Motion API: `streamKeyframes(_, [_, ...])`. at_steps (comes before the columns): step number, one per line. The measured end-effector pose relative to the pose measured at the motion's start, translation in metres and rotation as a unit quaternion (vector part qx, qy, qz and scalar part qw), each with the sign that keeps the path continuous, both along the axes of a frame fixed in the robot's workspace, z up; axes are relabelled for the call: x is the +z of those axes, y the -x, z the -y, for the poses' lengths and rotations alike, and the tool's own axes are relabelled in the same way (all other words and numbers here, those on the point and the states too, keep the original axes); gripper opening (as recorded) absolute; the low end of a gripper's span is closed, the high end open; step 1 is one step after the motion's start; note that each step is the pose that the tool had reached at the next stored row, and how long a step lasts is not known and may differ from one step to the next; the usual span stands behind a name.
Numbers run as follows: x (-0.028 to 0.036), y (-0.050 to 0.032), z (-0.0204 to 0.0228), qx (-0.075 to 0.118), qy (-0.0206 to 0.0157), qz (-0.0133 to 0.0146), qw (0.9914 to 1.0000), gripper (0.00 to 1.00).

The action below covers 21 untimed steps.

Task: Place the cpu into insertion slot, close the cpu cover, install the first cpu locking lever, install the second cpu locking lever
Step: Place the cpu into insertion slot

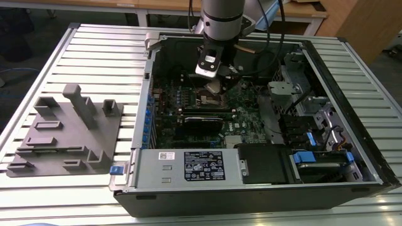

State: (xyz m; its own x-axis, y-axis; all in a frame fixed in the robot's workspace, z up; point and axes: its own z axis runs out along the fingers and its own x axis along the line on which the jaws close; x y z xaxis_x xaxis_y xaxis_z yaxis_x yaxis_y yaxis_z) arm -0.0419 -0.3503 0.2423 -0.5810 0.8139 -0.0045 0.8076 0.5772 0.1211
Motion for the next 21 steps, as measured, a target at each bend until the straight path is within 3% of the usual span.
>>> streamKeyframes(3, [-0.0002, 0.0, 0.0, -0.028, 0.0, 0.0, 0.99962, 0.54])
streamKeyframes(6, [-0.0004, 0.0, 0.0, -0.054, 0.0, 0.0, 0.99852, 0.54])
streamKeyframes(11, [-0.0012, 0.0, 0.0, -0.1, 0.0, 0.0, 0.99501, 0.54])
streamKeyframes(13, [-0.0015, 0.0, 0.0, -0.118, 0.0001, 0.0, 0.99306, 0.54])
streamKeyframes(16, [-0.0022, 0.0, 0.0, -0.145, 0.0, 0.0, 0.9894, 0.54])
streamKeyframes(19, [-0.0028, 0.0, 0.0, -0.172, 0.0, 0.0, 0.98511, 0.54])
streamKeyframes(21, [-0.0032, 0.0, 0.0, -0.19, 0.0, 0.0, 0.98176, 0.54])
